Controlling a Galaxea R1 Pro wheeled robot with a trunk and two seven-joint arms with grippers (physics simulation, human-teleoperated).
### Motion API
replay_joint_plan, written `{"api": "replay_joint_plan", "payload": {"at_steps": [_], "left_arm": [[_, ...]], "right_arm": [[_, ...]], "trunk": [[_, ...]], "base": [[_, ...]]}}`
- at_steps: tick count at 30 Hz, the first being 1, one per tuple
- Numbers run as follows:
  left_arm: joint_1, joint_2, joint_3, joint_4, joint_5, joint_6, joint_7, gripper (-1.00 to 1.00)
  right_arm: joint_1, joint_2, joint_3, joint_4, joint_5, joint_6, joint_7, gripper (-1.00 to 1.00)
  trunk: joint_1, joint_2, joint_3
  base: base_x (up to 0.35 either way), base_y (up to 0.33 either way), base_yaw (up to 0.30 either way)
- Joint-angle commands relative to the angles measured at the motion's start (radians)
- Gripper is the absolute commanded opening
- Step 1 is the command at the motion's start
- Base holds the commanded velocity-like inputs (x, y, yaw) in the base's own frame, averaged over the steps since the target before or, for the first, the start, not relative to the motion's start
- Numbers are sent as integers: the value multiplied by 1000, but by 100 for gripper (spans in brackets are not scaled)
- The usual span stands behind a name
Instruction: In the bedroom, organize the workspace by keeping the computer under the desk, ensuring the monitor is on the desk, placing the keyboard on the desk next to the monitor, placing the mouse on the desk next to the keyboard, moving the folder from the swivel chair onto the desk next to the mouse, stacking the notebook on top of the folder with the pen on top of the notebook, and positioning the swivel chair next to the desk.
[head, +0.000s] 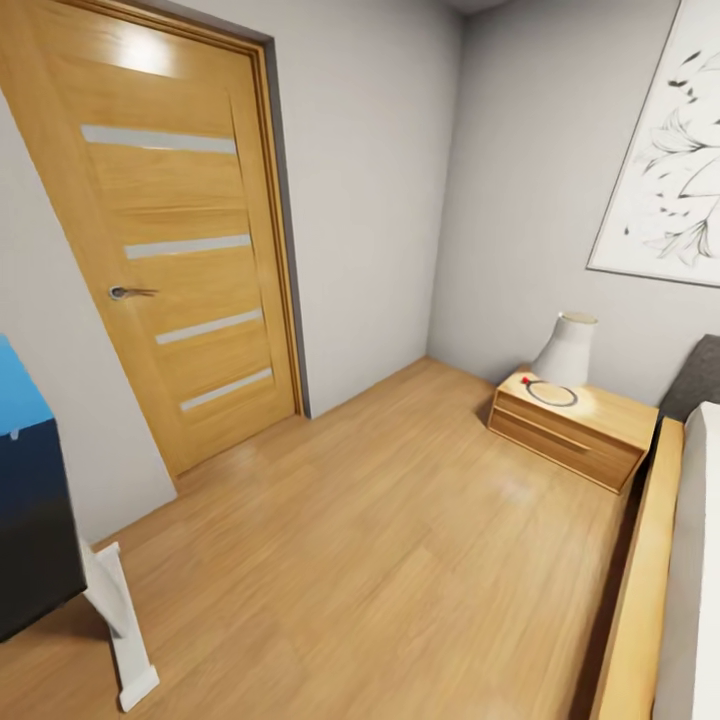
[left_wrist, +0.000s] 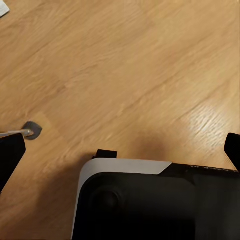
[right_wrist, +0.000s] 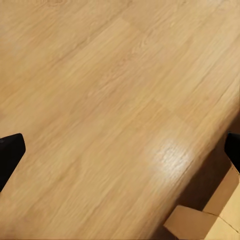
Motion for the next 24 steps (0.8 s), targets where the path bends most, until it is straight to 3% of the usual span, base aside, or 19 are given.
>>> {"api": "replay_joint_plan", "payload": {"at_steps": [1,24], "left_arm": [[0,-1,7,0,-1,-2,-2,100],[0,-1,6,0,-1,-2,-2,100]], "right_arm": [[-1,0,0,1,-1,-3,-2,100],[-1,0,1,1,-1,-3,-2,100]], "trunk": [[1,-1,-1],[1,-1,-1]], "base": [[323,0,0],[323,0,0]]}}
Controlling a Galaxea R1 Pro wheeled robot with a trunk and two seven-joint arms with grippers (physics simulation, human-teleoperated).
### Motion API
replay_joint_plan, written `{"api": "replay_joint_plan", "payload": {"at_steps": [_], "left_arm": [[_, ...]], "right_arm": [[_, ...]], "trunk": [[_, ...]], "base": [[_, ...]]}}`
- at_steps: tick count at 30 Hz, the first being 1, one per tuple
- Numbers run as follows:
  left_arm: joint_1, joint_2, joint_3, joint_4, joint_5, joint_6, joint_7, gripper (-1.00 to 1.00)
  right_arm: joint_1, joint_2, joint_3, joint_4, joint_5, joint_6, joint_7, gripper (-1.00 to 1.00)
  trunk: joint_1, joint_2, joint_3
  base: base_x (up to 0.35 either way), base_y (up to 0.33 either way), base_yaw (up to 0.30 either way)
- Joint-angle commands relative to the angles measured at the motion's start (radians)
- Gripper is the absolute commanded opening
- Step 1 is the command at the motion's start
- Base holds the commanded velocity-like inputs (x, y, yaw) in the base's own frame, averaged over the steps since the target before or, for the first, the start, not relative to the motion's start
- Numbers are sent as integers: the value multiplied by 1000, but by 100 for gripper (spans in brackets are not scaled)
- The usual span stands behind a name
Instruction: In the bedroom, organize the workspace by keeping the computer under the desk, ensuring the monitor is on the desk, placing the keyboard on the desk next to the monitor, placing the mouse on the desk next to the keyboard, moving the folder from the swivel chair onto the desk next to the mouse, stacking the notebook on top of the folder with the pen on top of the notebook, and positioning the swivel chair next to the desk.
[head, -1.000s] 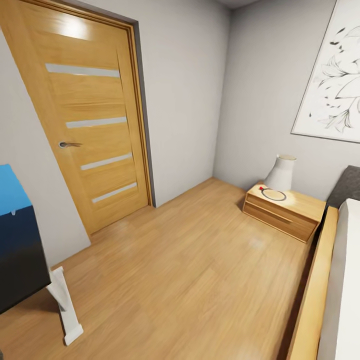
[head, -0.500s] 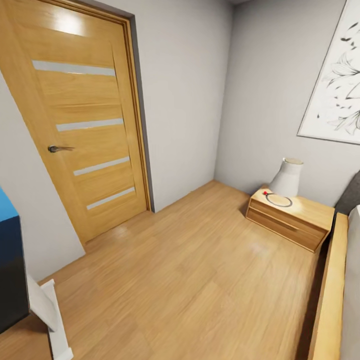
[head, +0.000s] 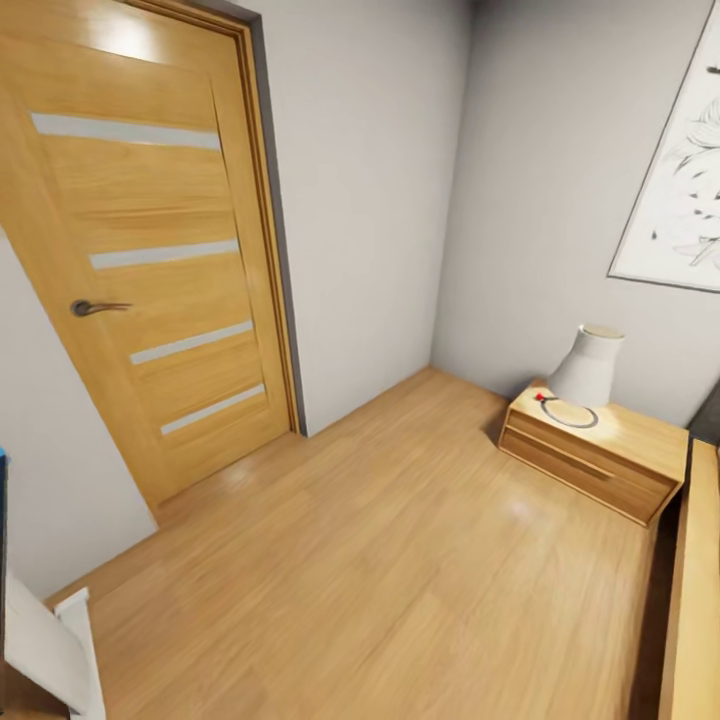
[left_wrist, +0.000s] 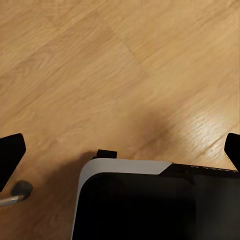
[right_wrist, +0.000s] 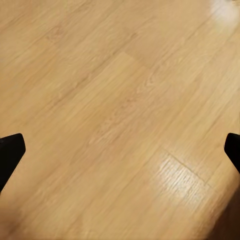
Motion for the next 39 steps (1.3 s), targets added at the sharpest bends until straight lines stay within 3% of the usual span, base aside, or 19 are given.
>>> {"api": "replay_joint_plan", "payload": {"at_steps": [1,39], "left_arm": [[0,-1,7,0,-1,-2,-2,100],[0,0,6,0,-1,-2,-2,100]], "right_arm": [[-1,0,0,1,-1,-3,-2,100],[0,0,0,1,-1,-3,-2,100]], "trunk": [[1,-1,-1],[1,-1,-1]], "base": [[323,0,0],[323,7,0]]}}
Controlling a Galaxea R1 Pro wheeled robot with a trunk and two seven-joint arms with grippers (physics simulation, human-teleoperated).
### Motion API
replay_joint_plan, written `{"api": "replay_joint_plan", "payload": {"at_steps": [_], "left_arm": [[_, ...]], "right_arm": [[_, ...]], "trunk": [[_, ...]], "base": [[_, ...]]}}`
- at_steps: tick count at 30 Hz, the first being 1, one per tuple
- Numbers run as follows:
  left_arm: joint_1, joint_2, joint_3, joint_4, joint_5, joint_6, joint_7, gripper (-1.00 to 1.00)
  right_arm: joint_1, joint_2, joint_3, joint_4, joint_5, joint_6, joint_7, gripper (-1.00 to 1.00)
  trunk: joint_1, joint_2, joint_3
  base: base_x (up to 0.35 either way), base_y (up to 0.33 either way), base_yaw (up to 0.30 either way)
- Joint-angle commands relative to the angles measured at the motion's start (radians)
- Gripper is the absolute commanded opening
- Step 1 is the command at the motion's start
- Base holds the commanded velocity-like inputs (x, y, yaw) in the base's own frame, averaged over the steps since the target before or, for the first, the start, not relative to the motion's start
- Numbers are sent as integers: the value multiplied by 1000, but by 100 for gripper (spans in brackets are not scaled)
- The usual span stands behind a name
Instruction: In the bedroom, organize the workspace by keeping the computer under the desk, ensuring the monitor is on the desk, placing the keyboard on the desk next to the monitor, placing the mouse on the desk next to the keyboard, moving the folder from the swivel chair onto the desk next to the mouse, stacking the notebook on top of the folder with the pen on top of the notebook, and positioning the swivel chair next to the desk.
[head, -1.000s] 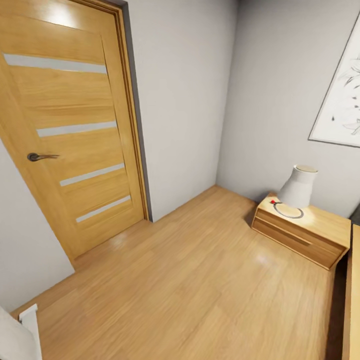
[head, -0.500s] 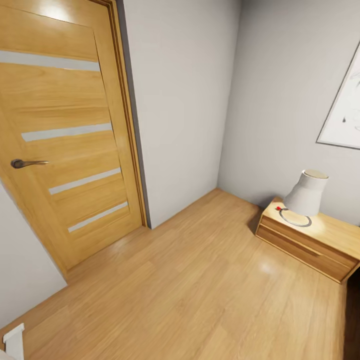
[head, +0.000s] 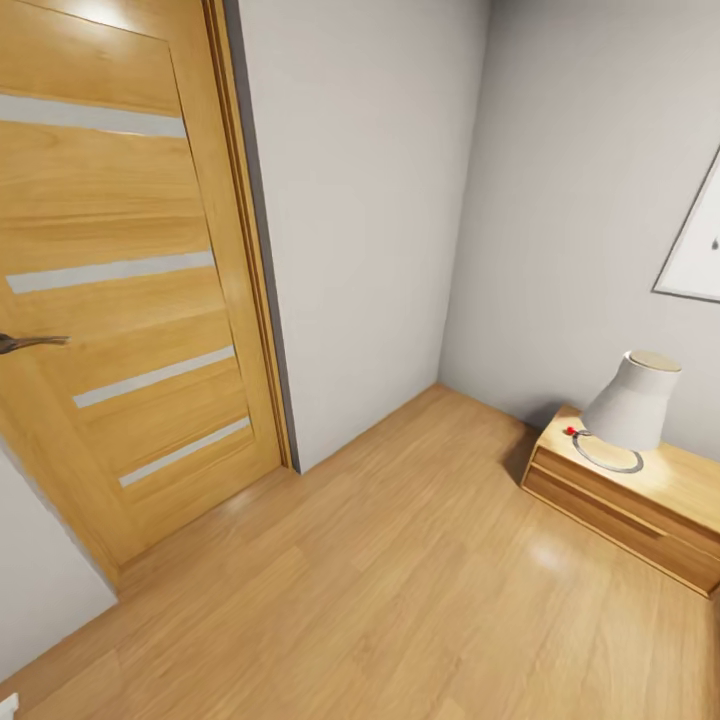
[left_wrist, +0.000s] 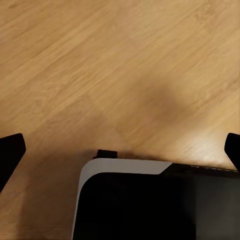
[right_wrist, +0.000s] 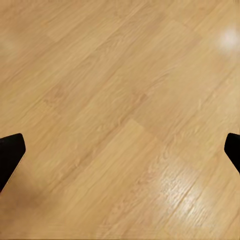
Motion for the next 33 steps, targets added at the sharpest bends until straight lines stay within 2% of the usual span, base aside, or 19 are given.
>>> {"api": "replay_joint_plan", "payload": {"at_steps": [1,11,18,28,33], "left_arm": [[0,-1,7,0,0,-2,-2,100],[0,0,7,0,0,-2,-1,100],[0,0,7,0,0,-2,-1,100],[0,0,8,0,0,-2,-1,100],[0,0,8,0,0,-2,-1,100]], "right_arm": [[-1,1,0,1,-1,-3,-2,100],[-1,3,0,1,-1,-3,-2,100],[-1,4,0,1,-1,-3,-2,100],[-1,7,0,1,-1,-8,-2,100],[-1,7,0,2,-1,-41,-3,100]], "trunk": [[1,-1,-1],[1,-1,-1],[1,-1,-1],[1,-1,-1],[1,-1,-1]], "base": [[324,69,0],[324,68,9],[292,11,200],[29,1,276],[47,0,282]]}}
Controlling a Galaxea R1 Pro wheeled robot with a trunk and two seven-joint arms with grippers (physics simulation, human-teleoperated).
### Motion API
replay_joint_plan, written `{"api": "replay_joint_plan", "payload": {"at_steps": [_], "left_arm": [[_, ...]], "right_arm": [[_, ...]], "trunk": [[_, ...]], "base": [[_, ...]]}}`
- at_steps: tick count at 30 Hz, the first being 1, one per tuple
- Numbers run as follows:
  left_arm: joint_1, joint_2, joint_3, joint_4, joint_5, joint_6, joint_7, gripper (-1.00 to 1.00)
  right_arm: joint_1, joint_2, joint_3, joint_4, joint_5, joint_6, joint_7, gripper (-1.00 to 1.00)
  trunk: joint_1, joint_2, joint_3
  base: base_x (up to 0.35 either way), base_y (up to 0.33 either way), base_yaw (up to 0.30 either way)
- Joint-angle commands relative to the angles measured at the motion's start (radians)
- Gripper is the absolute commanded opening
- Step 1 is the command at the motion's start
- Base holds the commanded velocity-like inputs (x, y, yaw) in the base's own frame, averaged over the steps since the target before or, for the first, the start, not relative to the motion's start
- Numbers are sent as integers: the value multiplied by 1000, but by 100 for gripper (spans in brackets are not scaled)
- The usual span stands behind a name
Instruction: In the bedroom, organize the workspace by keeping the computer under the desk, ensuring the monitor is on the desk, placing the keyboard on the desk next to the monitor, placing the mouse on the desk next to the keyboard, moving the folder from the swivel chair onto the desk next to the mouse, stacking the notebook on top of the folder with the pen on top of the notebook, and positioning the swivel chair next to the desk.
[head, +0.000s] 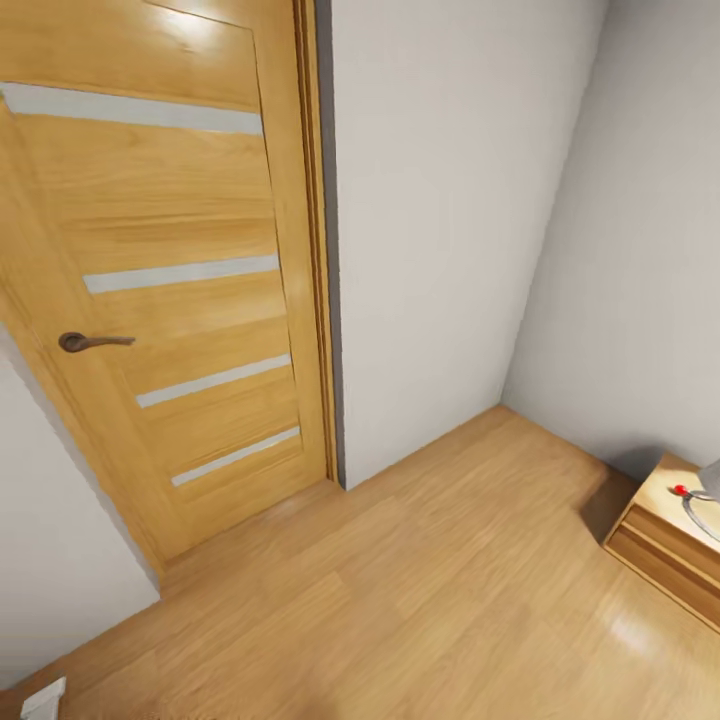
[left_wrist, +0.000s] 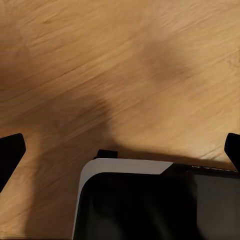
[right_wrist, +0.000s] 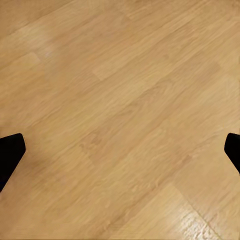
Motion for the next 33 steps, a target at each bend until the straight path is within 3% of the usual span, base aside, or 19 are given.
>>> {"api": "replay_joint_plan", "payload": {"at_steps": [1,10,21,33], "left_arm": [[0,-1,7,0,-1,-2,-2,100],[0,-1,4,0,-1,1,-3,100],[0,-1,4,0,-1,11,-2,100],[0,-2,4,0,-1,16,-2,100]], "right_arm": [[0,1,0,11,-1,-50,-2,100],[0,4,0,48,2,-167,-3,100],[0,9,-1,53,3,-203,-5,100],[0,11,-1,81,1,-318,-7,100]], "trunk": [[0,-1,-1],[0,-1,-1],[0,-1,-1],[0,-1,-1]], "base": [[244,0,284],[297,0,285],[308,-13,286],[66,-28,287]]}}
